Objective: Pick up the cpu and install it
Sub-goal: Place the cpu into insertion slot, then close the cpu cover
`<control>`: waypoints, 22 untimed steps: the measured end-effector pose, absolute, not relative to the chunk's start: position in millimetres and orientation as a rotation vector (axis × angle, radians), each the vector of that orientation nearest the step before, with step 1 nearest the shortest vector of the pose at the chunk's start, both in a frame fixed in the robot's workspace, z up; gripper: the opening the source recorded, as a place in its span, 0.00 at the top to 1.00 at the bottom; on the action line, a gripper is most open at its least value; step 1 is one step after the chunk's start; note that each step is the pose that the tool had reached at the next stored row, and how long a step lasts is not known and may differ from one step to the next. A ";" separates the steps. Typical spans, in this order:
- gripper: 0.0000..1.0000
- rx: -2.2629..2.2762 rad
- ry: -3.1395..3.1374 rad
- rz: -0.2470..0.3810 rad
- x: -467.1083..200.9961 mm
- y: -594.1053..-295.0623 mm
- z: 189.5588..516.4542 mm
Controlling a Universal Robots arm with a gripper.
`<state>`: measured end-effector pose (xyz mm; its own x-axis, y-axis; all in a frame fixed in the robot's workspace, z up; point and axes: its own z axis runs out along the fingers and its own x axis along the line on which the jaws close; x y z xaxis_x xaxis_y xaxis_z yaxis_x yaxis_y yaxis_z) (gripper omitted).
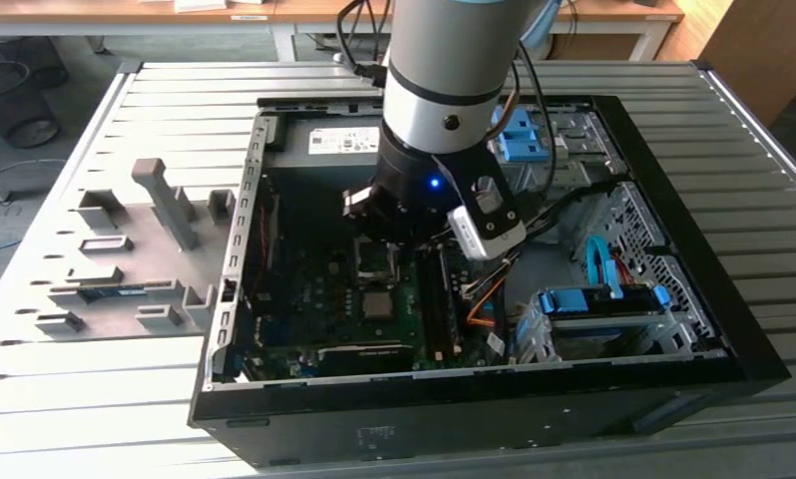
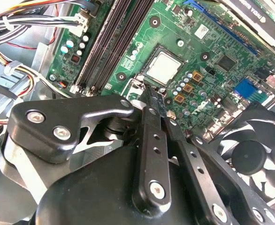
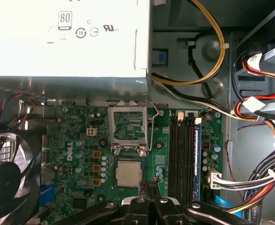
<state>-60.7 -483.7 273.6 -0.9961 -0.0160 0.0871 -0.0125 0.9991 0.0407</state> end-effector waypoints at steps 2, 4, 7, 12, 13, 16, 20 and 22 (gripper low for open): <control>0.90 0.022 -3.053 -0.061 -60.7 -483.7 274.0; 0.90 0.022 -3.053 -0.061 -60.7 -483.7 274.4; 0.90 0.022 -3.053 -0.061 -60.8 -483.7 275.0; 0.90 0.022 -3.053 -0.061 -60.7 -483.7 276.0; 0.90 0.022 -3.053 -0.061 -60.7 -483.7 276.1; 0.90 0.022 -3.053 -0.064 -60.8 -483.7 276.5; 0.90 0.026 -3.051 -0.146 -60.7 -483.7 276.4; 0.90 0.028 -3.048 -0.202 -60.8 -483.7 276.5</control>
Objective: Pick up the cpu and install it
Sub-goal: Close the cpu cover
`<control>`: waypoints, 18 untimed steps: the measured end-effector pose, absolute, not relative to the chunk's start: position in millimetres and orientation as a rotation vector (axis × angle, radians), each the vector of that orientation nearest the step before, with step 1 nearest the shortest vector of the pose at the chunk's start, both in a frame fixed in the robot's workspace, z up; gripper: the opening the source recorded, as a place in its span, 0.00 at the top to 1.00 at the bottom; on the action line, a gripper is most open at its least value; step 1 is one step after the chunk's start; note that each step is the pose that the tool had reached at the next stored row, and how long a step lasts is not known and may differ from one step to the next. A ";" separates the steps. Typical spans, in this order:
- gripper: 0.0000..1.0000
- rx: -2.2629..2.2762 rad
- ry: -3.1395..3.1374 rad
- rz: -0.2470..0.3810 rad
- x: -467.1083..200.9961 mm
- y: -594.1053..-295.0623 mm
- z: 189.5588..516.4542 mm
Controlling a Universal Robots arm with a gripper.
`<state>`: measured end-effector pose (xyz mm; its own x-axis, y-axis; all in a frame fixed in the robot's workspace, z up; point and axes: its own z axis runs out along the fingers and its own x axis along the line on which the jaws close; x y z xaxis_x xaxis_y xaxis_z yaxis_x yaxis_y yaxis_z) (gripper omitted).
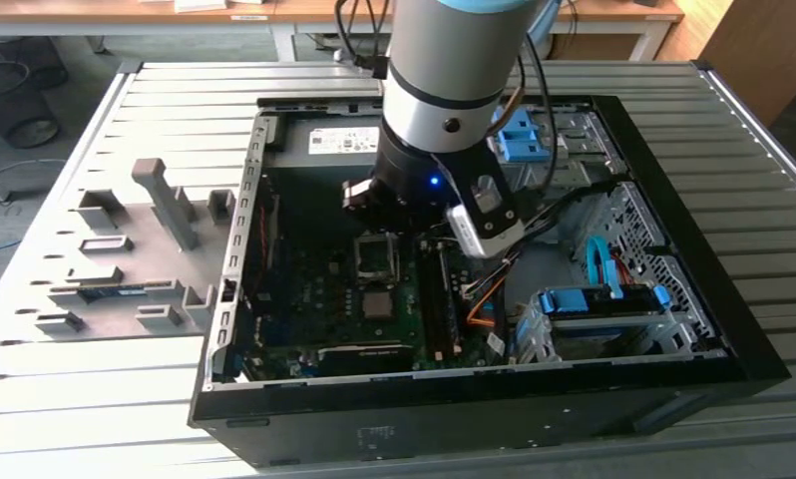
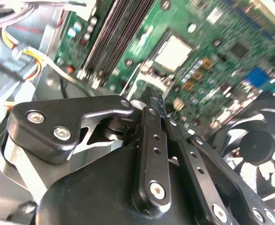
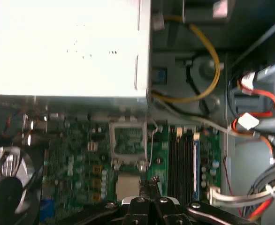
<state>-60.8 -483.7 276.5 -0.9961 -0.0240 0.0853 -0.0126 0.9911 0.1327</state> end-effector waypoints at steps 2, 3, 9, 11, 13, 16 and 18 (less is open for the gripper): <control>0.90 0.058 -3.045 -0.227 -60.7 -483.6 276.1; 0.90 0.084 -3.043 -0.225 -60.8 -483.6 275.9; 0.90 0.245 -3.027 -0.217 -60.7 -483.7 274.2; 0.90 0.296 -3.020 -0.215 -60.7 -483.7 274.0; 0.90 0.347 -3.013 -0.212 -60.8 -483.7 273.9; 0.90 0.424 -2.999 -0.206 -60.8 -483.7 273.8; 0.90 0.474 -2.990 -0.203 -60.8 -483.7 273.8</control>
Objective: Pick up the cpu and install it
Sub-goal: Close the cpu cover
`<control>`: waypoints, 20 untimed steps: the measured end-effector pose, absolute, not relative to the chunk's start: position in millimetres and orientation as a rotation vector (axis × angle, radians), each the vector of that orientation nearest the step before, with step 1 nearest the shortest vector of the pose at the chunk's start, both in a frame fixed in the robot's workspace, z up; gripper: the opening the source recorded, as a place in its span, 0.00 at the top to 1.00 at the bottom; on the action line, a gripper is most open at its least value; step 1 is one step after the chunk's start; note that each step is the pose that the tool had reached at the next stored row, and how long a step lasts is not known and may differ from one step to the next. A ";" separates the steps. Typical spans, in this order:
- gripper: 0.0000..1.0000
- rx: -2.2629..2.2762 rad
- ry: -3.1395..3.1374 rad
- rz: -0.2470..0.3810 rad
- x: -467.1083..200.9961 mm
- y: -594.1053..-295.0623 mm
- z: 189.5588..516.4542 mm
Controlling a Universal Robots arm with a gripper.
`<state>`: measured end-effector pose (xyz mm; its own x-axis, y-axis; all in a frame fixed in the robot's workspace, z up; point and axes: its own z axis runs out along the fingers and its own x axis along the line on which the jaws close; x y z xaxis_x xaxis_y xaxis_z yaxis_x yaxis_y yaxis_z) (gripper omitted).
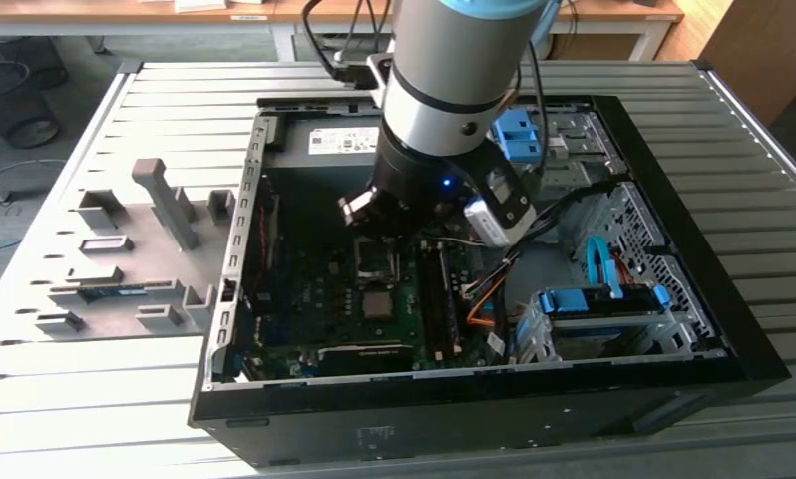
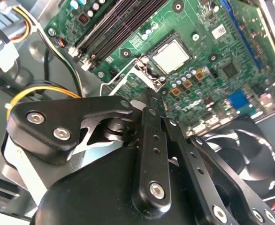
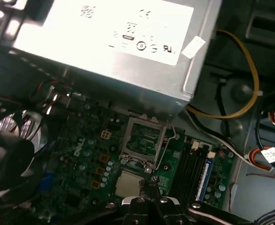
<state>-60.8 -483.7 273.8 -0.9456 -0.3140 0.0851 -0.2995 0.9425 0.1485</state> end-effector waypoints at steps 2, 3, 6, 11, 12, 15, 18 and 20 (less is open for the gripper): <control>0.90 0.525 -2.979 -0.201 -60.7 -483.7 273.8; 0.90 0.550 -2.974 -0.199 -60.8 -483.7 273.8; 0.90 0.622 -2.956 -0.194 -60.8 -483.7 273.7; 0.90 0.740 -2.924 -0.187 -60.7 -483.7 273.5; 0.90 0.763 -2.917 -0.186 -60.7 -483.7 273.5; 0.90 0.824 -2.898 -0.182 -60.7 -483.7 273.5; 0.90 0.868 -2.884 -0.179 -60.8 -483.8 273.5; 0.90 0.881 -2.879 -0.180 -60.6 -483.8 273.5</control>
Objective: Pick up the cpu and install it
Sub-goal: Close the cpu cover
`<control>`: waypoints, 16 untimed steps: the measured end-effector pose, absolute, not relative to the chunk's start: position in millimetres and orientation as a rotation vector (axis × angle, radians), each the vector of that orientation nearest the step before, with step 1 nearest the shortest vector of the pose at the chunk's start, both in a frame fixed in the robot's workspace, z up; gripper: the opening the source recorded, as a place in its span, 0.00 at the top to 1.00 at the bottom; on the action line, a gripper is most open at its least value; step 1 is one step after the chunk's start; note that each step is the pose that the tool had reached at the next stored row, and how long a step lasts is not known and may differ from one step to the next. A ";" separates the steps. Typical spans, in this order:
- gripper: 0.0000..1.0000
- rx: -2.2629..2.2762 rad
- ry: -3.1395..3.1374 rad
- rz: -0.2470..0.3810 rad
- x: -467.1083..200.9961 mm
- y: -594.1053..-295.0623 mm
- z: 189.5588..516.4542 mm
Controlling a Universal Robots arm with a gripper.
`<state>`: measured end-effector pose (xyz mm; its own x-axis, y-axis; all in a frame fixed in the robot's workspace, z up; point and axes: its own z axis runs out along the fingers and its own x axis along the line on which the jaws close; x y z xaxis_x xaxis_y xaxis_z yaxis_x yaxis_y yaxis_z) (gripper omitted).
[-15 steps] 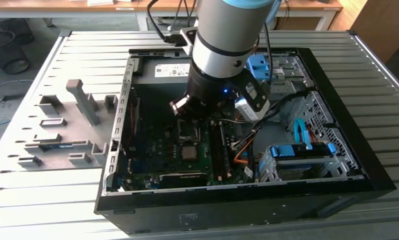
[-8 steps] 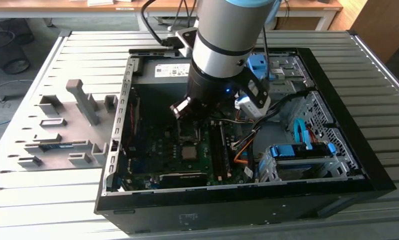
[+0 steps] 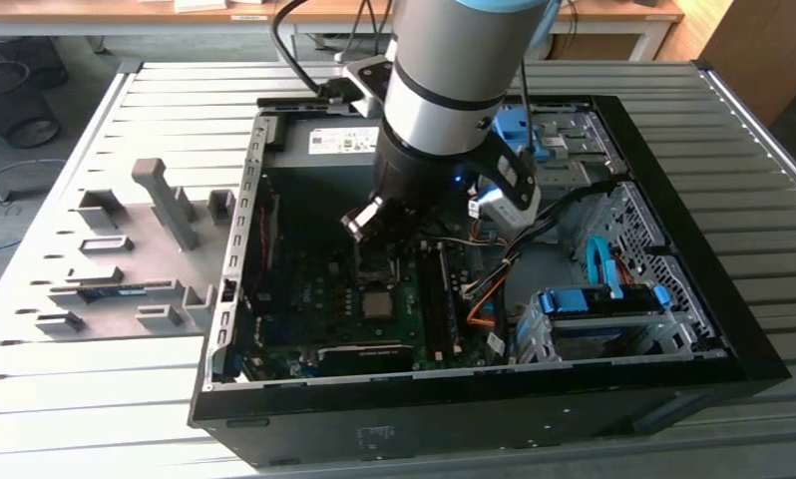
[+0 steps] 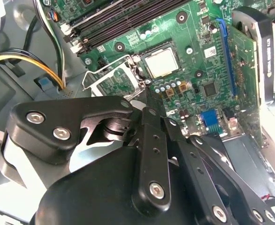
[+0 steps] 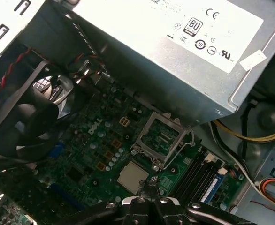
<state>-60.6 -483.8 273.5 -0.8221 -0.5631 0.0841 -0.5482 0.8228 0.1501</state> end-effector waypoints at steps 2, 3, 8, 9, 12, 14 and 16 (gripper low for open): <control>0.90 0.894 -2.876 -0.186 -60.1 -483.7 273.3; 0.90 0.899 -2.875 -0.190 -59.9 -483.7 273.1; 0.90 0.912 -2.872 -0.201 -55.2 -483.7 272.7; 0.90 0.913 -2.872 -0.207 -52.5 -483.8 272.6; 0.90 0.914 -2.869 -0.229 -40.9 -483.5 271.8; 0.90 0.914 -2.866 -0.235 -32.3 -483.3 270.8; 0.90 0.914 -2.862 -0.241 -23.4 -483.1 269.9</control>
